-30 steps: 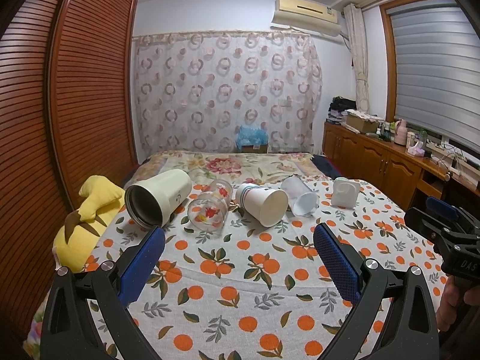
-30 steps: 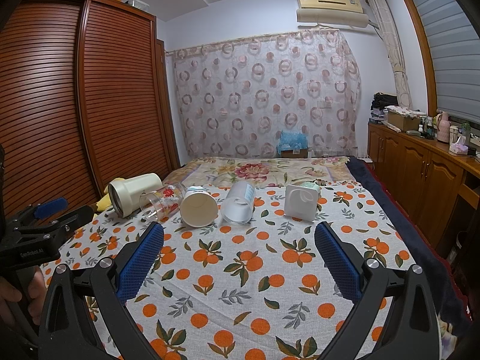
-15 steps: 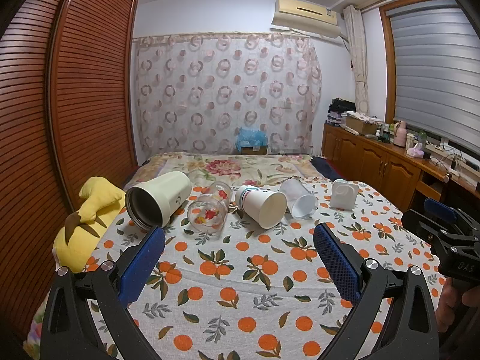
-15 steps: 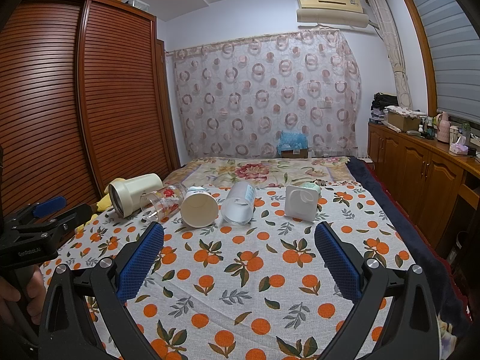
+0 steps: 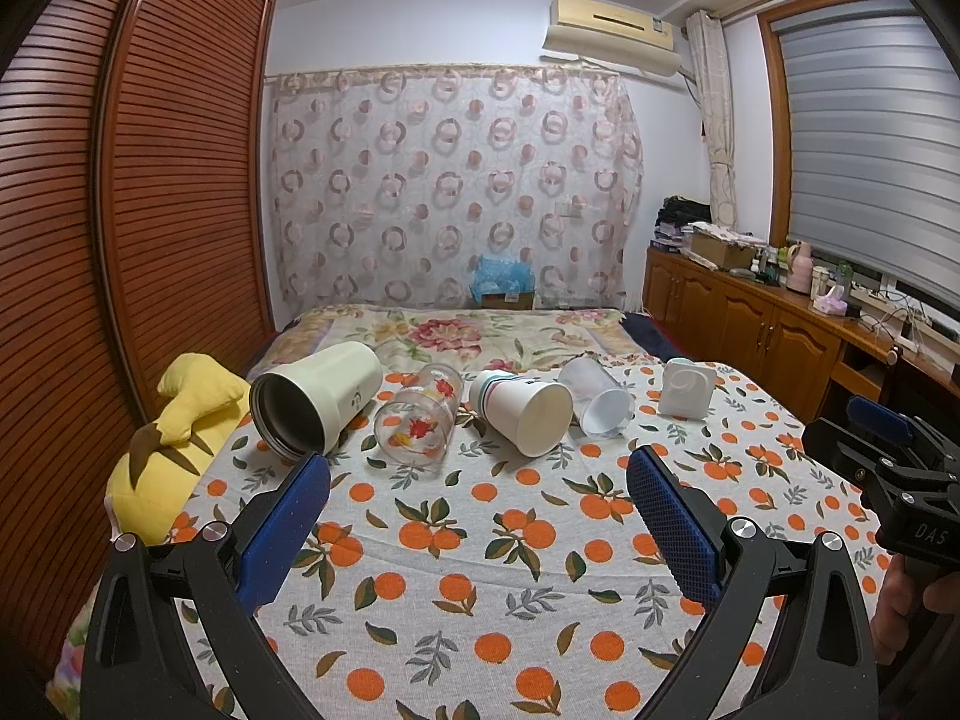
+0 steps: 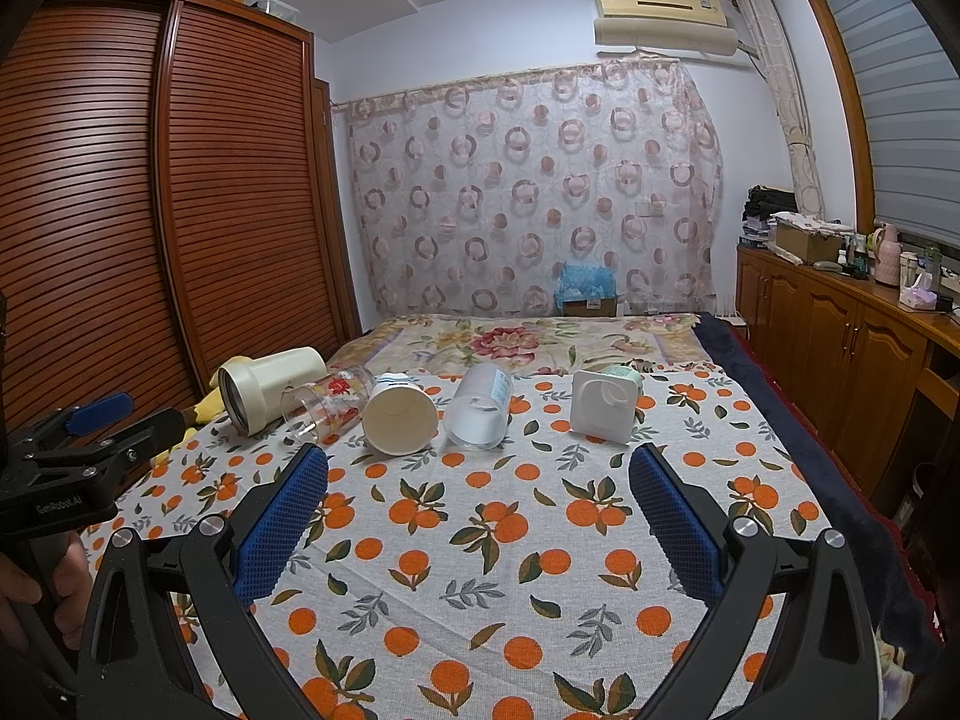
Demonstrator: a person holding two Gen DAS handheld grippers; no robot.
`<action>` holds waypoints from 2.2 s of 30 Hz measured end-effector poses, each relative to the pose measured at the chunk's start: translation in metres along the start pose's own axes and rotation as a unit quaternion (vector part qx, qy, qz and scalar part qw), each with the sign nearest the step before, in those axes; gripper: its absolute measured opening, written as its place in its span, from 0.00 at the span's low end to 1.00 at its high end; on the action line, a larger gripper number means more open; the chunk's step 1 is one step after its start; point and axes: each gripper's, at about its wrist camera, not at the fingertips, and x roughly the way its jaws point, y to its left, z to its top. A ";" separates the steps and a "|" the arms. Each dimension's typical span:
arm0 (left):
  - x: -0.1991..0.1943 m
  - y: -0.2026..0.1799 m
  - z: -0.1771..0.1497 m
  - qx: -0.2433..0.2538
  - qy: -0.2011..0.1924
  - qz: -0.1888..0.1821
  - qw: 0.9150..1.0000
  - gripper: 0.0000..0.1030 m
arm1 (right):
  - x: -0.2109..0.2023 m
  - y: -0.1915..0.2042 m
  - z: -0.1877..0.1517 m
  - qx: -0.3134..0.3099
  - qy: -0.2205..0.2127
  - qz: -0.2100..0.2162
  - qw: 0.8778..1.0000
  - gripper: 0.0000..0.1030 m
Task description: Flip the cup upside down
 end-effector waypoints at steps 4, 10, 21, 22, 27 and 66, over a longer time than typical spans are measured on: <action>0.000 0.000 0.000 0.000 0.000 0.000 1.000 0.93 | 0.000 0.000 0.000 0.000 0.000 0.000 1.000 0.98; 0.000 0.000 0.000 0.000 -0.001 0.000 1.000 0.93 | 0.000 0.000 0.000 0.000 0.000 0.000 1.000 0.98; 0.000 0.000 0.000 0.000 0.001 0.001 1.000 0.93 | 0.000 0.001 0.000 0.001 0.001 0.001 1.000 0.98; 0.000 0.001 0.003 0.000 0.002 0.000 1.000 0.93 | 0.001 0.001 0.000 0.001 0.001 0.001 1.000 0.98; 0.005 0.002 0.009 0.002 0.019 -0.002 1.000 0.93 | 0.008 0.000 0.000 0.000 0.009 0.005 1.000 0.98; 0.111 0.039 0.009 0.054 0.116 -0.076 0.989 0.93 | 0.253 0.000 0.074 -0.048 0.223 -0.008 0.974 0.65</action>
